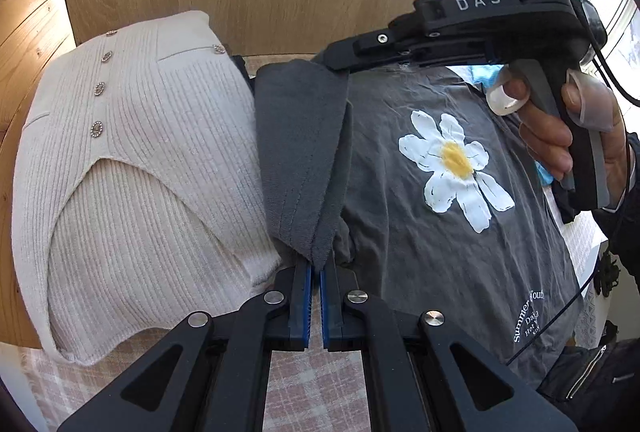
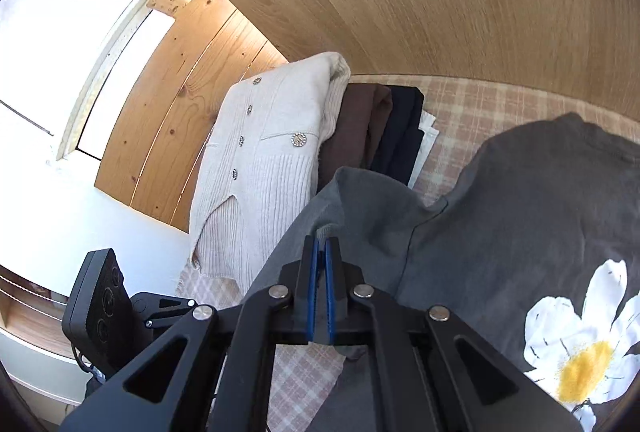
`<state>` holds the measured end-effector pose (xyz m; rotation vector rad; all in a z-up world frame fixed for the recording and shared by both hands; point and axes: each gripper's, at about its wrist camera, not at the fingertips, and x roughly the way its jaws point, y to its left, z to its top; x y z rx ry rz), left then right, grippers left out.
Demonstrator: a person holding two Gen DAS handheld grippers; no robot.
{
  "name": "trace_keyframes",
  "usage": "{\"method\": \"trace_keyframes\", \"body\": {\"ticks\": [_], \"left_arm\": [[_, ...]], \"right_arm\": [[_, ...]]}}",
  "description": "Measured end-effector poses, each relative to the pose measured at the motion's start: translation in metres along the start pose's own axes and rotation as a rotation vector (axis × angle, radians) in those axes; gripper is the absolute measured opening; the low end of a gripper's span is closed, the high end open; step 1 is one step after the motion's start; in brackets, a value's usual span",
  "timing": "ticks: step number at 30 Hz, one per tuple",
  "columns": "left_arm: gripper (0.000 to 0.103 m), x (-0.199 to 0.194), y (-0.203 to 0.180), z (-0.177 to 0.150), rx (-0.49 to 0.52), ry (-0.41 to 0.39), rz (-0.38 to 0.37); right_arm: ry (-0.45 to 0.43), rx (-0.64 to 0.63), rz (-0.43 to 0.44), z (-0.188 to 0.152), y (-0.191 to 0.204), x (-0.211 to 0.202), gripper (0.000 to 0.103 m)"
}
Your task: Fold clothes
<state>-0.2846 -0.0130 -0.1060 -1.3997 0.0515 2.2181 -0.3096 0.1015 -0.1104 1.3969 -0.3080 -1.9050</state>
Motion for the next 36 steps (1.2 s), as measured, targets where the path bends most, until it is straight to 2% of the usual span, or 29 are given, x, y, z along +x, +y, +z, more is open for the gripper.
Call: {"method": "trace_keyframes", "body": {"ticks": [6, 11, 15, 16, 18, 20, 22, 23, 24, 26, 28, 31, 36], "left_arm": [[0.003, -0.004, -0.040, 0.017, 0.059, -0.029, -0.064], [0.003, 0.036, -0.071, -0.002, 0.115, 0.094, -0.107], [0.006, 0.069, -0.095, -0.018, 0.158, 0.197, -0.140], [0.009, 0.077, -0.101, -0.022, 0.169, 0.223, -0.149], [0.009, 0.094, -0.113, -0.030, 0.191, 0.274, -0.165], [0.009, 0.096, -0.111, -0.030, 0.186, 0.265, -0.157], [0.012, 0.097, -0.107, -0.029, 0.176, 0.246, -0.145], [0.012, 0.097, -0.105, -0.029, 0.172, 0.236, -0.139], [0.012, 0.097, -0.103, -0.028, 0.167, 0.227, -0.133], [0.012, 0.098, -0.100, -0.027, 0.158, 0.208, -0.121], [0.012, 0.098, -0.096, -0.026, 0.149, 0.189, -0.109], [0.012, 0.099, -0.090, -0.025, 0.135, 0.161, -0.091], [0.012, 0.102, -0.092, -0.032, 0.169, 0.159, -0.084]], "right_arm": [[-0.044, -0.125, -0.072, 0.020, 0.014, -0.027, 0.004], [-0.032, -0.118, -0.161, 0.005, -0.016, -0.052, 0.004], [0.047, -0.062, -0.214, -0.030, -0.071, -0.053, 0.004], [0.091, -0.048, -0.240, -0.040, -0.085, -0.048, 0.004], [0.210, -0.034, -0.321, -0.059, -0.111, -0.032, 0.004], [0.272, -0.022, -0.399, -0.066, -0.130, -0.024, 0.005], [0.217, -0.017, -0.366, -0.055, -0.133, -0.030, 0.009], [0.180, -0.014, -0.337, -0.047, -0.132, -0.034, 0.016], [0.144, -0.012, -0.309, -0.038, -0.130, -0.036, 0.027], [0.100, -0.003, -0.268, -0.014, -0.124, -0.025, 0.036], [0.096, 0.017, -0.245, 0.011, -0.127, -0.006, 0.036], [0.137, 0.030, -0.249, 0.035, -0.132, 0.031, 0.036], [0.229, -0.038, -0.307, 0.041, -0.123, 0.075, 0.036]]}}
